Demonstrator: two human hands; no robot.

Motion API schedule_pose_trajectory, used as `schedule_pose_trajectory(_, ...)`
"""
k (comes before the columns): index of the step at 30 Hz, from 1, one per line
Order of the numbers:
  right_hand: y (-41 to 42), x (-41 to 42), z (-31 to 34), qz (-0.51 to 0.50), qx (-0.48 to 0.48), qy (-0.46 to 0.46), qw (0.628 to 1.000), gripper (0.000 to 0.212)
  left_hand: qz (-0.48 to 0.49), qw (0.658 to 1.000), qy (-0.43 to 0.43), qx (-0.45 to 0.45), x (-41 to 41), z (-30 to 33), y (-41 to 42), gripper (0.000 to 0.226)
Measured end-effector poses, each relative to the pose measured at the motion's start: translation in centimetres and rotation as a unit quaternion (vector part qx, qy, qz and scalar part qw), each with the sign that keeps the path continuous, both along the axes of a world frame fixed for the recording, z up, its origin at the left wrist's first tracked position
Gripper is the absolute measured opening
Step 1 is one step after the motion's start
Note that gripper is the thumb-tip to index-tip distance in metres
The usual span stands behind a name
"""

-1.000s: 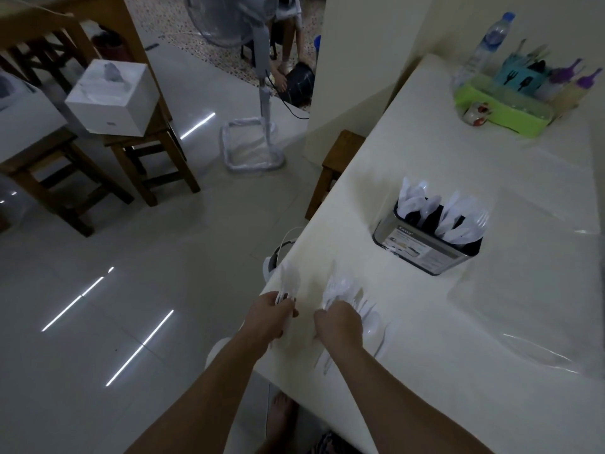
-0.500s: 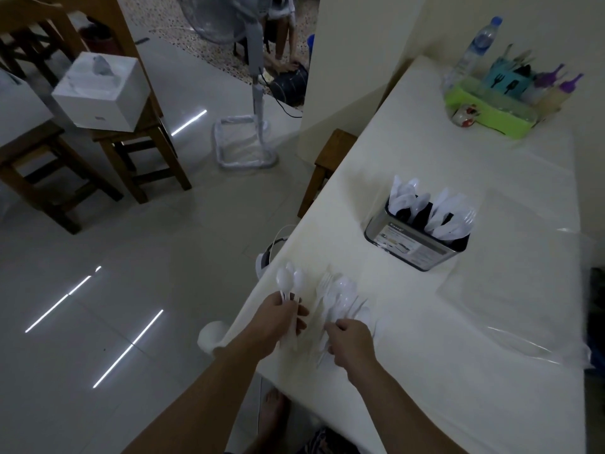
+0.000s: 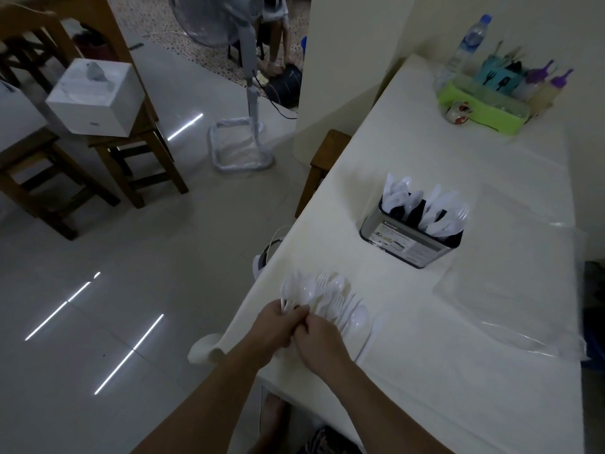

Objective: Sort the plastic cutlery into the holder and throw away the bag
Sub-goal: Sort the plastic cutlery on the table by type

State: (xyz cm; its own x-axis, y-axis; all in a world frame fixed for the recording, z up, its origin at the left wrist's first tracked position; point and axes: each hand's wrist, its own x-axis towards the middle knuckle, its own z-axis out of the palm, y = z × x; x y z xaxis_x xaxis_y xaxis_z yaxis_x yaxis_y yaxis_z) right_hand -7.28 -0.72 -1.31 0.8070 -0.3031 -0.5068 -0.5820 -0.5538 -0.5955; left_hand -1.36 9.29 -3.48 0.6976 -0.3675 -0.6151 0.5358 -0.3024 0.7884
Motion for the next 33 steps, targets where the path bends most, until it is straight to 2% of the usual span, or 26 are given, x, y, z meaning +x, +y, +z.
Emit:
schedule_pose_trajectory(4, -1.1, -1.1, -0.1, 0.007, 0.038, -0.003, 0.999, 0.027, -0.019, 1.0, 0.011, 0.006, 0.5, -0.2, -0.4, 0.027)
schedule_pose_trajectory(6, -2.0, -2.1, -0.7, -0.023, 0.03, -0.007, 0.999, 0.025, -0.015, 1.0, 0.012, 0.018, 0.8, -0.3, -0.9, 0.03)
schedule_pose_trajectory(9, -3.9, -3.9, -2.1, -0.131, -0.063, -0.005, 0.989, 0.024, -0.008, 0.999, 0.005, 0.031, 1.0, -0.2, -1.5, 0.023)
schedule_pose_trajectory(12, -5.6, -5.4, -3.3, -0.217, -0.136, 0.047, 0.966, 0.031, -0.015, 0.999, -0.005, 0.05, 1.1, -0.2, -1.9, 0.025)
schedule_pose_trajectory(15, -6.2, -5.6, -4.6, -0.214, -0.14, 0.072, 0.964, 0.039, -0.011, 0.996, -0.025, 0.086, 0.8, -0.1, -2.2, 0.031)
schedule_pose_trajectory(19, -6.5, -5.3, -4.7, -0.248, -0.14, 0.075, 0.955, 0.03, -0.029, 0.991, -0.055, 0.118, 0.4, -0.7, -2.9, 0.021)
schedule_pose_trajectory(22, -6.4, -6.0, -5.0, -0.282, -0.13, 0.089, 0.947, 0.03, -0.087, 0.973, -0.107, 0.184, -0.2, -1.2, -3.6, 0.034)
schedule_pose_trajectory(26, -6.3, -6.6, -5.1, -0.292, -0.123, 0.089, 0.944, 0.033, -0.112, 0.953, -0.15, 0.238, -0.8, -1.1, -4.1, 0.029)
schedule_pose_trajectory(29, -6.0, -6.0, -4.1, -0.272, -0.129, 0.064, 0.951, 0.032, -0.101, 0.946, -0.168, 0.259, -0.5, -1.2, -4.3, 0.024)
schedule_pose_trajectory(33, -5.5, -5.4, -4.3, -0.238, -0.125, 0.061, 0.961, 0.036, -0.067, 0.951, -0.152, 0.262, 0.1, -1.5, -4.1, 0.021)
